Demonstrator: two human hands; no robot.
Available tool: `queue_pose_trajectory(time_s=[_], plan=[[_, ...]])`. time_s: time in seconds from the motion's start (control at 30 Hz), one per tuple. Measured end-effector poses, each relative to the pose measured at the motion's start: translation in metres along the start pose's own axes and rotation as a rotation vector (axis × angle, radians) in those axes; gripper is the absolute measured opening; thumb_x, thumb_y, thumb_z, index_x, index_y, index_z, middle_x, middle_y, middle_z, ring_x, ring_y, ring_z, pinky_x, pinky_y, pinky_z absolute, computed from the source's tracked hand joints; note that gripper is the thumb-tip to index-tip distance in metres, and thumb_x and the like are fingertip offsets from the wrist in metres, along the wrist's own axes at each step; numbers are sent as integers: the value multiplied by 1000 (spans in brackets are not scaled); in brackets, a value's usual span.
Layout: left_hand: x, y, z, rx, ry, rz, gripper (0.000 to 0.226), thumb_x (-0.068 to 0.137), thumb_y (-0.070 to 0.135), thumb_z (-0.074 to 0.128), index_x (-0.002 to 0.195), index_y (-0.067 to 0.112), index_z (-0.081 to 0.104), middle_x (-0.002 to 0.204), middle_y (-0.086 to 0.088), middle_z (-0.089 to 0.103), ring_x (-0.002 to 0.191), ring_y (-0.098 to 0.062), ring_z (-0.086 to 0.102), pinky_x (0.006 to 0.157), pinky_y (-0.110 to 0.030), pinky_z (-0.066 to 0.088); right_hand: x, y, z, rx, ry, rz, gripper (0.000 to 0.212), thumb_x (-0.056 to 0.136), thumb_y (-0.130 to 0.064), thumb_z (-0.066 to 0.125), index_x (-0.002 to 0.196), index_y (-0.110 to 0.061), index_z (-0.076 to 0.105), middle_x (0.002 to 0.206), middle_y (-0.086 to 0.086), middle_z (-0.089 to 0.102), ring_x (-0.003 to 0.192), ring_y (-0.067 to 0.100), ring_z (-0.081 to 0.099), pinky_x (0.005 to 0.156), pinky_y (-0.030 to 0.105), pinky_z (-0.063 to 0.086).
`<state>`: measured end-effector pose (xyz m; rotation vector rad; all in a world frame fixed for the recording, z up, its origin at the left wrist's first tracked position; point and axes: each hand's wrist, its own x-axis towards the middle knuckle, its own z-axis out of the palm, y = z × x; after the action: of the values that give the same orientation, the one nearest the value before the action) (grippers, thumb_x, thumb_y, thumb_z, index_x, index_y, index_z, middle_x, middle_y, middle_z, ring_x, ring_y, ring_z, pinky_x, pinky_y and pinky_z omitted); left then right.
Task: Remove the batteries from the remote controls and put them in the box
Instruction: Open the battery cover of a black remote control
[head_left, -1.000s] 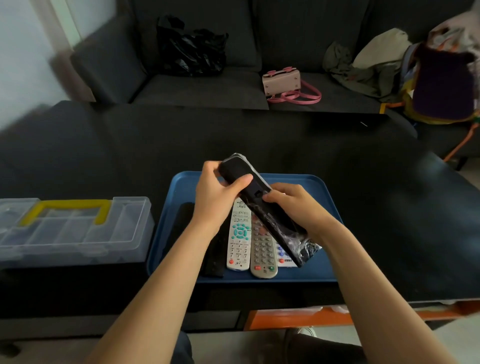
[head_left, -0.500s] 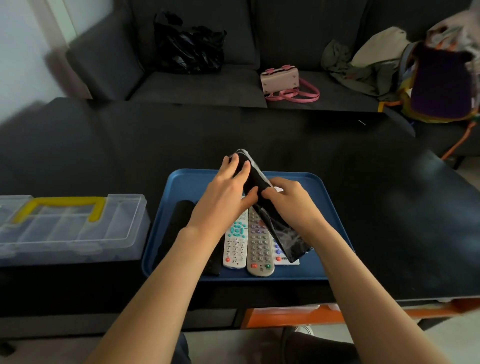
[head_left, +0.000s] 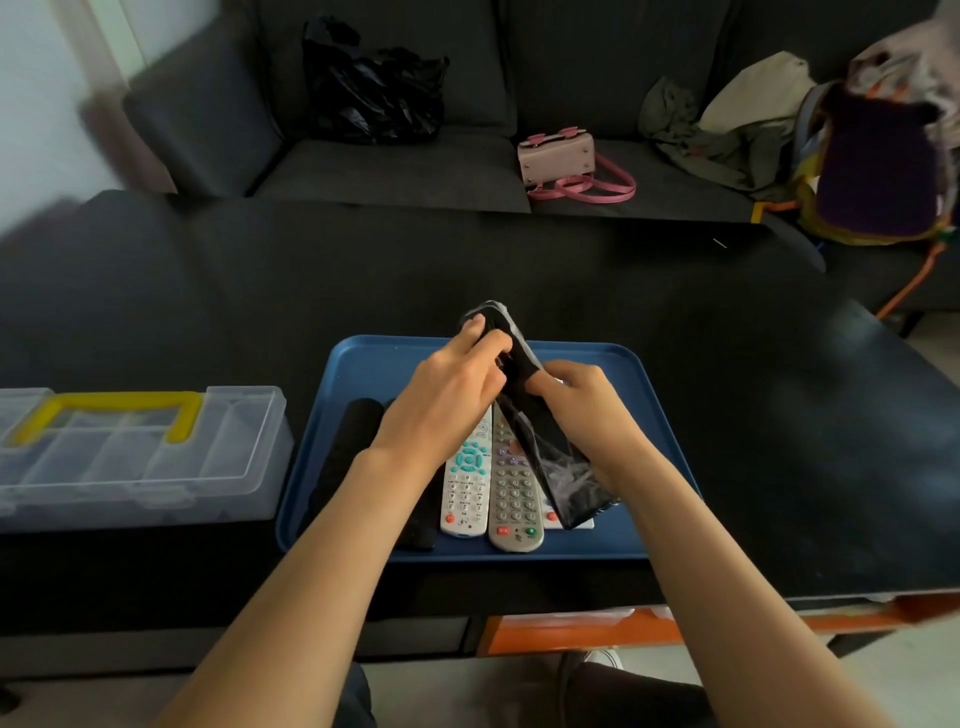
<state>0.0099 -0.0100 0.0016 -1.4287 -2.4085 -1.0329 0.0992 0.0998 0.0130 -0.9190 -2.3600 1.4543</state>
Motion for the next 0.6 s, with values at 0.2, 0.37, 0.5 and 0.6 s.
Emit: queue_pose_trajectory(time_s=[0.2,0.37,0.5,0.6], plan=[[6,-1,11,-150,162,-21,22,95,10,44,111,4,58,73,6,56,64,-6,56,59,-14,40,-1,8,-8,141,14,102,23,93,-26,52,96,-6,64,92,21,69,81,34,66,79,46,52],[15,16,32,-317,111,-267,33,99,15,34,129,13,47,94,-16,62,81,-20,63,61,-29,50,-7,28,-36,303,112,192,13,94,-27,54,96,-15,58,95,15,70,85,31,70,84,54,54],[22,26,58,-111,-84,-222,32,100,18,33,129,15,48,97,-12,64,86,-23,59,70,-30,45,-16,37,-56,415,104,252,21,96,-24,52,108,-7,55,100,19,68,75,31,70,66,40,59],[21,35,79,157,-237,-63,29,97,7,35,116,16,54,100,-6,66,99,-25,60,107,-42,27,-21,42,-65,450,101,234,25,96,-21,52,112,-2,54,100,23,68,71,31,68,55,33,57]])
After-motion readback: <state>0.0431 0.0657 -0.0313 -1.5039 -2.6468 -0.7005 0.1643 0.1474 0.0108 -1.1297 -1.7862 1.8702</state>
